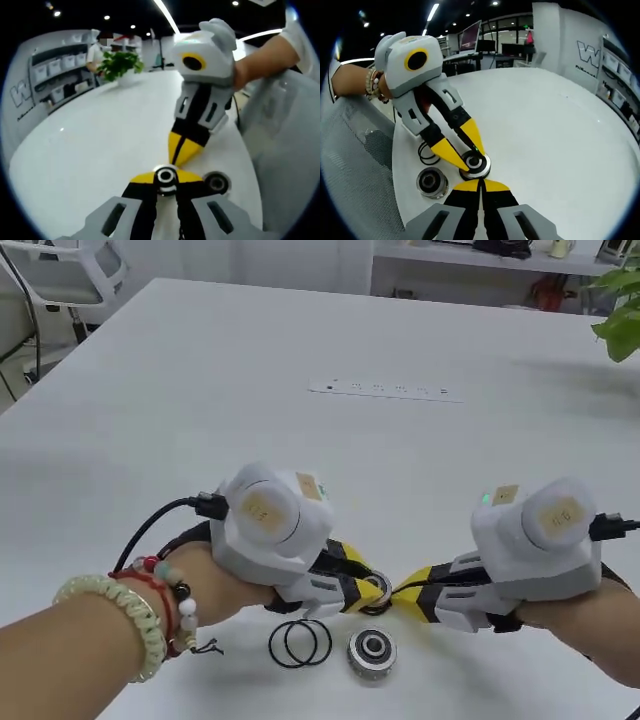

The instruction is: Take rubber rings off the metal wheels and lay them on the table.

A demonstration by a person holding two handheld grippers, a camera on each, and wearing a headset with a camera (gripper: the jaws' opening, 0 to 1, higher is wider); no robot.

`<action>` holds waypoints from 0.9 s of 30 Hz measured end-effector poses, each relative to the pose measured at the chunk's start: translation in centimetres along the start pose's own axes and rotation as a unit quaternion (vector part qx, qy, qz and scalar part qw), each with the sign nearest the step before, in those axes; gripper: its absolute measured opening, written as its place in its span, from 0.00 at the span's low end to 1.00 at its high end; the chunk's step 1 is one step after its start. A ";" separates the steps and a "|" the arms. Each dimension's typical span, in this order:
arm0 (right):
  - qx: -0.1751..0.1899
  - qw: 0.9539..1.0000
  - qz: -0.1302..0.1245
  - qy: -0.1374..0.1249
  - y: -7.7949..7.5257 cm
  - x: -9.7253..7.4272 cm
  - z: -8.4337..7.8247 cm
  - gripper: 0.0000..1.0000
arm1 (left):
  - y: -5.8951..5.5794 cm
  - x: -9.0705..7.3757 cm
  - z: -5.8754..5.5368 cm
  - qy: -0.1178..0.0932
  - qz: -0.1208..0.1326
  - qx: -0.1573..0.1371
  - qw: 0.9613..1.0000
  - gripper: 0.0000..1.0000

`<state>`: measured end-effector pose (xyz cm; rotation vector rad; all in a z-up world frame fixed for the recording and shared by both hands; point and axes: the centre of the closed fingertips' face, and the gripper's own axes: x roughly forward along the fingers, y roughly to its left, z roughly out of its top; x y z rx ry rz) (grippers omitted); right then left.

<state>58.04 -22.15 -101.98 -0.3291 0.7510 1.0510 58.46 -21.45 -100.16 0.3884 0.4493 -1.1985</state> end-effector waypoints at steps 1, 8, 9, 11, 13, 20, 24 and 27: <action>0.021 1.000 0.001 0.000 -0.1 0.0 0.0 0.00 | 0.0 0.0 0.0 0.000 0.000 0.001 1.000 0.15; 0.157 0.986 0.019 -0.049 -0.7 -0.8 1.3 0.00 | 0.0 -0.2 -0.1 0.002 0.000 0.001 1.000 0.14; 0.152 0.987 0.016 -0.043 -0.8 -0.7 1.0 0.00 | 0.0 -0.1 -0.1 0.002 0.001 0.001 1.000 0.14; 0.150 0.987 0.019 -0.047 -0.5 -0.7 1.2 0.00 | 0.0 -0.2 -0.1 0.002 0.000 0.002 1.000 0.14; 0.149 0.988 0.016 -0.042 -0.5 -0.7 1.2 0.00 | 0.0 -0.2 -0.1 0.003 0.000 0.003 1.000 0.14; 0.147 0.988 0.019 -0.042 -0.1 -0.7 1.5 0.00 | -0.1 -0.2 -0.2 0.006 0.001 0.008 1.000 0.14; 0.146 0.988 0.021 -0.042 0.1 -0.7 1.6 0.00 | -0.1 -0.3 -0.2 0.005 0.000 0.007 1.000 0.14; 0.145 0.988 0.020 -0.042 0.0 -0.7 1.6 0.00 | -0.1 -0.3 -0.2 0.004 0.000 0.007 1.000 0.14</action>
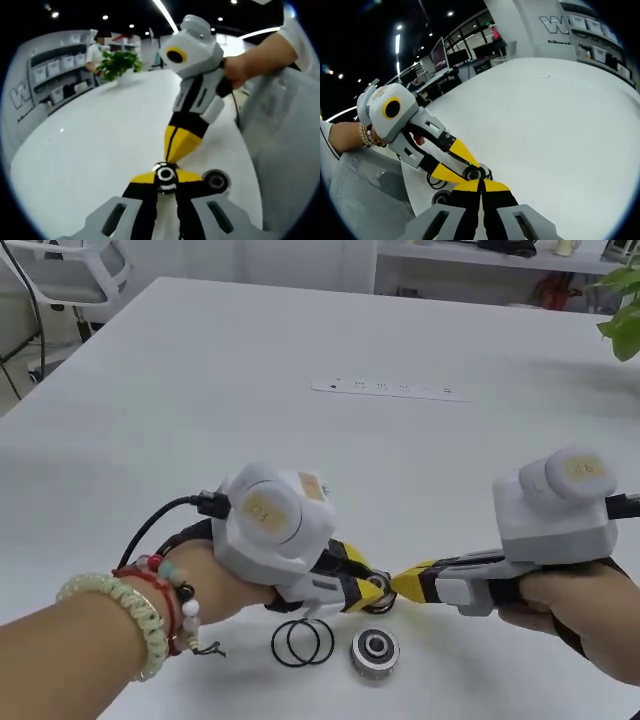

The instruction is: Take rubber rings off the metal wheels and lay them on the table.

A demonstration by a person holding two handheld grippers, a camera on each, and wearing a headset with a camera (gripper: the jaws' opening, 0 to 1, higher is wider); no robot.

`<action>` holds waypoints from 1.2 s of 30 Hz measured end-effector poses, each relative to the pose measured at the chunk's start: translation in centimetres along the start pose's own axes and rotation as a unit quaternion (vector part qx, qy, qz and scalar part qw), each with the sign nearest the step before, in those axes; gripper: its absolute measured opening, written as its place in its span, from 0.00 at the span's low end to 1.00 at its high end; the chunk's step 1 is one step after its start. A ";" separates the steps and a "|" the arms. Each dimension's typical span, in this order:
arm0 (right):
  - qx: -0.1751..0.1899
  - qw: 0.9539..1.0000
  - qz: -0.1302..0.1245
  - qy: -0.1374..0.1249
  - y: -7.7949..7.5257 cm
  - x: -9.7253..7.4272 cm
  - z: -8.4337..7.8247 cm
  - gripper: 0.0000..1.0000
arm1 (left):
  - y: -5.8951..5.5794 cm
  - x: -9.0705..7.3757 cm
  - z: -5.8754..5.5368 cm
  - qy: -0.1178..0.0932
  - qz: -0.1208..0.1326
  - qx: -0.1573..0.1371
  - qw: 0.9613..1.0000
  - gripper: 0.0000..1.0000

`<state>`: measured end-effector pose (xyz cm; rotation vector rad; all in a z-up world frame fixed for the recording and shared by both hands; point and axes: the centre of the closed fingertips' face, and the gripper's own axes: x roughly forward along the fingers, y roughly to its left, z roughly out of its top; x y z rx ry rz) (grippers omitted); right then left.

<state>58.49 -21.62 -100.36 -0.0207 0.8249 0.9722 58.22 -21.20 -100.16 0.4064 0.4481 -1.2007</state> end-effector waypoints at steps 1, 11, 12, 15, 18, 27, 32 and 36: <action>0.000 1.000 0.000 0.000 0.0 0.0 0.0 0.00 | 0.0 0.0 0.0 0.000 0.000 0.000 1.000 0.14; -0.012 1.000 -0.002 0.002 0.3 0.0 0.1 0.00 | 0.0 0.0 0.0 -0.001 -0.001 -0.001 1.000 0.14; -0.012 1.000 -0.002 0.002 0.4 0.1 0.1 0.00 | 0.0 0.0 0.0 -0.002 -0.001 -0.002 1.000 0.14; -0.015 1.000 -0.002 0.003 0.4 0.1 0.2 0.00 | 0.0 0.0 0.0 -0.002 -0.001 -0.002 1.000 0.14; -0.016 1.000 -0.001 0.003 0.4 0.1 0.2 0.00 | 0.0 0.0 0.0 -0.002 -0.001 -0.002 1.000 0.14; -0.018 1.000 0.002 0.002 0.6 0.1 0.3 0.00 | 0.1 0.0 0.0 -0.003 -0.001 -0.003 1.000 0.14; -0.018 1.000 0.003 0.002 0.7 0.1 0.3 0.00 | 0.1 0.0 0.0 -0.004 -0.001 -0.004 1.000 0.14; -0.018 1.000 0.006 0.001 0.9 0.1 0.4 0.00 | 0.1 0.0 0.0 -0.005 -0.002 -0.004 1.000 0.14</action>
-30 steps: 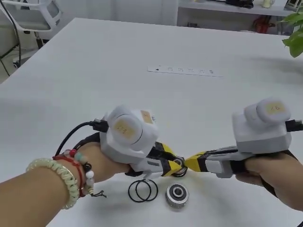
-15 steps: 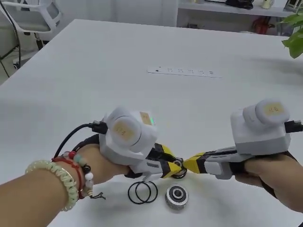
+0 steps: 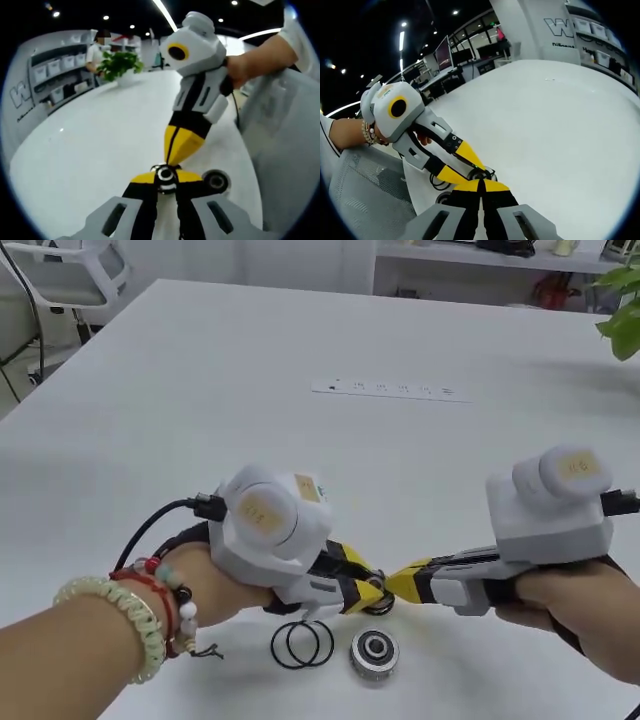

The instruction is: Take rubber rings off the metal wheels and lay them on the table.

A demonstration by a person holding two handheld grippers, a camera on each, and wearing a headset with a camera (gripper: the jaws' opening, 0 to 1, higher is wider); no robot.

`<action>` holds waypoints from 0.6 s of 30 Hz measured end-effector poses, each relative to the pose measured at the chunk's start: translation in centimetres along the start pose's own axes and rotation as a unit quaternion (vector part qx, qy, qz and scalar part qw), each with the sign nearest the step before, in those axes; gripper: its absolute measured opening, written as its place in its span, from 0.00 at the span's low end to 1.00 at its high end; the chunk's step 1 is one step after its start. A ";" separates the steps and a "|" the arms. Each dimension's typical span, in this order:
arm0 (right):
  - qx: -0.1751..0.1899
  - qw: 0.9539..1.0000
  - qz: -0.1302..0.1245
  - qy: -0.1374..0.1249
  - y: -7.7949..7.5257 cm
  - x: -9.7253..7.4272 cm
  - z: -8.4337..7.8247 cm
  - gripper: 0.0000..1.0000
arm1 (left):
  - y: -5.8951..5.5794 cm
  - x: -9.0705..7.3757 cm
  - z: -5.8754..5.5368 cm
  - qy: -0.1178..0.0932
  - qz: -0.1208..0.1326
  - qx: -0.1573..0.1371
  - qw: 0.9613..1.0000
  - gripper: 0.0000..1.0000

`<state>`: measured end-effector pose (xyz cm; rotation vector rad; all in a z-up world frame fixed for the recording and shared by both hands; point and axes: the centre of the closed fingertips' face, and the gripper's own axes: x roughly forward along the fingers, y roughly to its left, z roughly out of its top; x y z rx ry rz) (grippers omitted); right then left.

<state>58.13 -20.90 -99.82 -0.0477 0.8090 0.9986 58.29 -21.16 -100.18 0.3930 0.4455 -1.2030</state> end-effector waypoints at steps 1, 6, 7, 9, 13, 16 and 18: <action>0.003 1.000 0.002 -0.001 0.1 0.0 0.1 0.00 | 0.0 0.0 0.0 0.000 0.000 0.000 1.000 0.14; 0.028 0.998 0.027 -0.041 1.1 -0.3 1.9 0.00 | 0.0 0.1 0.0 -0.001 0.002 -0.002 1.000 0.14; 0.013 0.999 0.011 -0.029 0.8 -0.2 1.6 0.00 | 0.0 0.1 0.1 -0.001 0.002 -0.003 1.000 0.14; 0.004 0.999 0.013 -0.030 0.9 0.1 1.3 0.00 | 0.0 0.1 0.1 -0.002 0.003 -0.005 1.000 0.14; 0.014 1.000 0.006 -0.026 0.6 0.1 1.1 0.00 | 0.0 0.1 0.1 -0.006 0.007 -0.022 1.000 0.14; 0.025 0.999 0.005 -0.025 0.3 0.1 1.0 0.00 | 0.1 0.2 0.1 -0.009 0.007 -0.025 1.000 0.14; 0.030 0.999 0.003 -0.023 0.1 0.2 0.8 0.00 | 0.1 0.2 0.2 -0.010 0.007 -0.027 1.000 0.14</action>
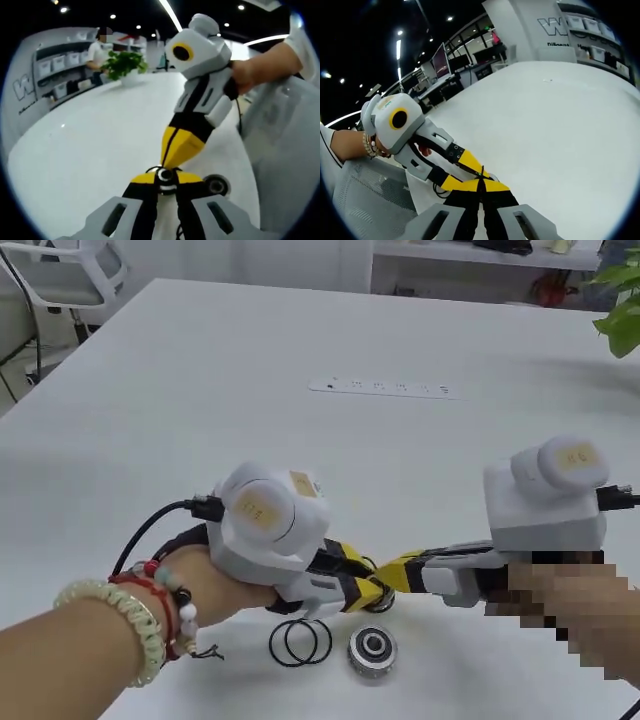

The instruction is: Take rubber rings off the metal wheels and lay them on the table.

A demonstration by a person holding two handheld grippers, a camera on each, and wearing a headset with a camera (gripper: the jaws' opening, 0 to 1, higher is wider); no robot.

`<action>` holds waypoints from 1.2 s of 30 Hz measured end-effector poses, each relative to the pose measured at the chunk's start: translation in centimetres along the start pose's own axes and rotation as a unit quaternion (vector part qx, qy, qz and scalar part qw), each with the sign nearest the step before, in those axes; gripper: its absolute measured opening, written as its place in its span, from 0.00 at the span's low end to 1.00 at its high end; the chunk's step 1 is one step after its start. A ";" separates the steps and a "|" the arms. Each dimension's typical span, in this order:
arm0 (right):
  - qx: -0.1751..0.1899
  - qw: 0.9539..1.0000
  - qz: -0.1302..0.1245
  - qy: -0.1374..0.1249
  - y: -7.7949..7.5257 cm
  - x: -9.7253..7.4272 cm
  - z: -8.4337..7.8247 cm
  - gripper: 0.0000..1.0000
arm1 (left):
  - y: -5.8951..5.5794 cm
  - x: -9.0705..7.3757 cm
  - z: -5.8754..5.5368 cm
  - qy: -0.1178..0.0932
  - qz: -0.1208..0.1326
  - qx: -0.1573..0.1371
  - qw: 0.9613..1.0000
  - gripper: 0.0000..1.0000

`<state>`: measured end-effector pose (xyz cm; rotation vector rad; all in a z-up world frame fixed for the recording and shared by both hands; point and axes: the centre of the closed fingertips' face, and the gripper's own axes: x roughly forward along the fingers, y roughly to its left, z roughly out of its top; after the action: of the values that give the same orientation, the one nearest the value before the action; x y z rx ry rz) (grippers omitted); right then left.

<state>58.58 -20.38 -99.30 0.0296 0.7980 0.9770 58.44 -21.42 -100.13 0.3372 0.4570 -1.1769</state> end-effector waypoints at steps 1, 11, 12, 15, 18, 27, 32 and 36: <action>0.003 1.000 -0.005 0.003 -0.2 0.0 -0.1 0.00 | 0.0 0.0 0.0 0.000 0.000 0.001 1.000 0.14; 0.020 1.000 -0.014 0.003 -0.7 -0.2 -0.2 0.00 | 0.0 -0.4 0.9 0.021 -0.001 0.042 0.999 0.20; 0.021 1.000 -0.015 0.002 -0.8 -0.2 -0.1 0.00 | 0.0 -0.6 1.2 0.019 -0.002 0.044 0.999 0.21; 0.027 0.999 -0.017 -0.001 -0.9 -0.3 0.1 0.00 | 0.0 -1.2 2.0 0.013 -0.004 0.045 0.999 0.27; 0.033 0.999 -0.019 -0.002 -0.9 -0.4 0.1 0.00 | 0.1 -1.8 2.6 0.013 -0.003 0.054 0.998 0.34; 0.039 0.999 -0.015 -0.014 -0.4 -0.9 0.8 0.00 | 0.9 -4.9 5.8 -0.007 0.008 0.066 0.998 0.42; 0.043 0.999 -0.010 -0.031 -0.2 -1.3 1.8 0.00 | 1.2 -7.2 8.1 -0.021 0.024 0.083 0.996 0.48; 0.045 0.998 -0.003 -0.042 0.3 -1.4 2.4 0.00 | 1.2 -9.4 8.8 -0.026 0.038 0.091 0.995 0.55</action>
<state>59.44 -20.52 -96.63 0.1444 0.7643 0.9285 58.13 -17.65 -87.79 0.4759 0.2893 -1.1534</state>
